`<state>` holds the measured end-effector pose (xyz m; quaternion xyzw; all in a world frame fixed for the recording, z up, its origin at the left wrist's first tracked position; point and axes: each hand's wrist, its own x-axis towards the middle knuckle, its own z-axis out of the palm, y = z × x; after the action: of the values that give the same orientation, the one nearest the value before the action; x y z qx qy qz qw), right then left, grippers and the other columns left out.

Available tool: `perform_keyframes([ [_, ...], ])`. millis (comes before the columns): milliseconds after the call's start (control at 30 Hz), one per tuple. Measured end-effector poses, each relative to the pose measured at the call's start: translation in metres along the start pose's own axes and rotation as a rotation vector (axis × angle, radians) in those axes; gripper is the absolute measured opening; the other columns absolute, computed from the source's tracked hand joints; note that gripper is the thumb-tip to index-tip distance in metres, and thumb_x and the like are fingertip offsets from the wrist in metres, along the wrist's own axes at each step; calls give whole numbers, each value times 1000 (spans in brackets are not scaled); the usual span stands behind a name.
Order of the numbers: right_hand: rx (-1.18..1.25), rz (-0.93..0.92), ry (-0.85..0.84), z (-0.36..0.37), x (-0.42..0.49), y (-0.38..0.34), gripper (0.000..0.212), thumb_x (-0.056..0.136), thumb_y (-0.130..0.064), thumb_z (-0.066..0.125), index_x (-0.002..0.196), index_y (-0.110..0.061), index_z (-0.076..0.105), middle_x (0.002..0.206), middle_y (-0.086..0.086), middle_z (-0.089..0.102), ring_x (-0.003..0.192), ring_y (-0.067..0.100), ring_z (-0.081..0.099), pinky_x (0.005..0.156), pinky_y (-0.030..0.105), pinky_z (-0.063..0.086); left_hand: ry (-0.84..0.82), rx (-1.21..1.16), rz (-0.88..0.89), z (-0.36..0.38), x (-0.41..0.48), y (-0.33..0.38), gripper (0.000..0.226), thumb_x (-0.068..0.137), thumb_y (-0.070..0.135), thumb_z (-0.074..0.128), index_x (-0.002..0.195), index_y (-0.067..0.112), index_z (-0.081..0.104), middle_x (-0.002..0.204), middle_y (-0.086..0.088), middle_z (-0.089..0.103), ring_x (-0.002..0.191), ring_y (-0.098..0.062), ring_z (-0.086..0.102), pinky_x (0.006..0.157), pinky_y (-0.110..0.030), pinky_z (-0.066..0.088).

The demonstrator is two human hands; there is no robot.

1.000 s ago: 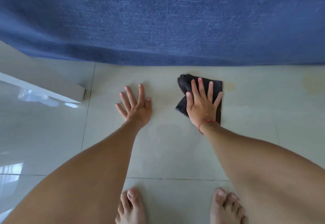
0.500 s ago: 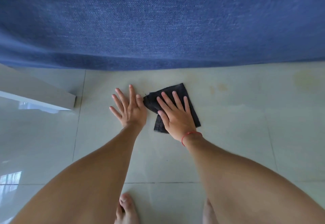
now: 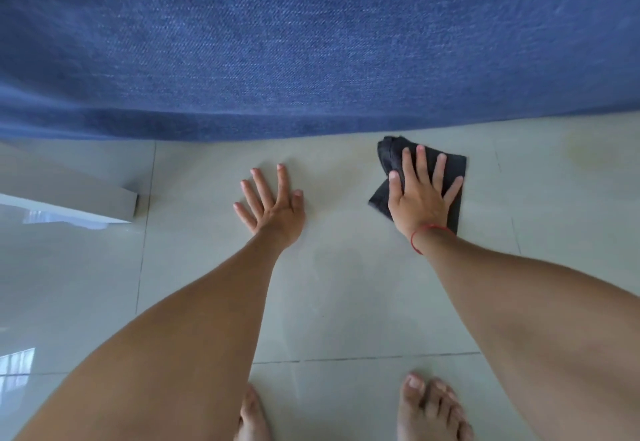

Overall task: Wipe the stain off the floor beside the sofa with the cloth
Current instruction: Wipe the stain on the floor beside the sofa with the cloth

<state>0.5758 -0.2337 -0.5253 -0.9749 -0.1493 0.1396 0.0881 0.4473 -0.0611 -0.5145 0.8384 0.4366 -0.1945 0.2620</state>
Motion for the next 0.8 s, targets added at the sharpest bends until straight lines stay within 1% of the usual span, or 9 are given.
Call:
perform_keyframes([
  [100, -3, -57, 12, 8, 8, -33, 53, 100, -44, 22, 151, -31, 14, 161, -9, 4, 148, 26, -4, 113, 61, -8, 0, -5, -2, 0, 1, 0, 57, 100, 47, 13, 150, 44, -16, 157, -1, -33, 144, -23, -31, 113, -49, -20],
  [233, -18, -226, -2, 20, 3, -75, 53, 99, -43, 25, 150, -31, 17, 161, -10, 7, 149, 24, -2, 113, 59, -9, -23, -4, -8, -1, 2, 0, 58, 100, 48, 13, 149, 44, -17, 156, 0, -35, 143, -22, -33, 113, -50, -19],
  [333, -20, -350, -34, 27, -15, -84, 52, 100, -43, 24, 150, -31, 17, 160, -11, 9, 149, 23, -2, 114, 55, -10, -37, -16, -24, -2, 3, 1, 58, 100, 47, 14, 149, 45, -17, 155, 1, -36, 143, -22, -33, 114, -50, -19],
  [400, -17, -446, -41, 30, -30, -71, 52, 99, -43, 24, 149, -30, 24, 159, -10, 18, 149, 24, 6, 116, 52, -6, -40, -17, -27, -3, 2, 2, 57, 100, 47, 13, 148, 46, -17, 156, 1, -35, 143, -22, -32, 114, -50, -19],
  [500, -34, -543, -36, 28, -46, -36, 51, 96, -42, 28, 143, -27, 39, 153, -8, 34, 144, 25, 27, 115, 47, 4, -53, -13, -23, -4, 0, 2, 56, 101, 47, 12, 148, 46, -17, 155, 1, -36, 143, -22, -33, 114, -49, -19],
  [567, -60, -517, -32, 22, -49, -10, 50, 96, -43, 29, 143, -29, 40, 153, -10, 35, 143, 23, 30, 115, 44, 7, -46, -4, -20, -4, -1, 2, 56, 101, 46, 13, 149, 46, -17, 156, 1, -34, 144, -22, -32, 116, -50, -18],
  [667, -55, -313, -5, 9, -47, 25, 55, 94, -49, 20, 146, -34, 33, 155, -15, 26, 146, 18, 21, 116, 40, 3, -30, -9, -19, -3, -1, 2, 56, 101, 46, 14, 149, 46, -15, 157, 0, -32, 145, -22, -29, 116, -50, -16],
  [733, -63, -211, -3, 2, -39, 37, 60, 91, -53, 12, 147, -37, 26, 157, -17, 18, 148, 16, 13, 117, 42, 1, -20, -4, -19, -2, -1, 3, 56, 101, 46, 14, 149, 46, -14, 158, 0, -31, 145, -22, -29, 116, -50, -16],
  [800, -59, -165, -1, -1, -24, 35, 58, 93, -52, 12, 149, -36, 21, 159, -16, 14, 148, 18, 8, 117, 48, 1, -15, -1, -23, -2, -1, 2, 56, 101, 46, 14, 150, 46, -14, 158, 0, -31, 145, -22, -29, 116, -50, -16],
])
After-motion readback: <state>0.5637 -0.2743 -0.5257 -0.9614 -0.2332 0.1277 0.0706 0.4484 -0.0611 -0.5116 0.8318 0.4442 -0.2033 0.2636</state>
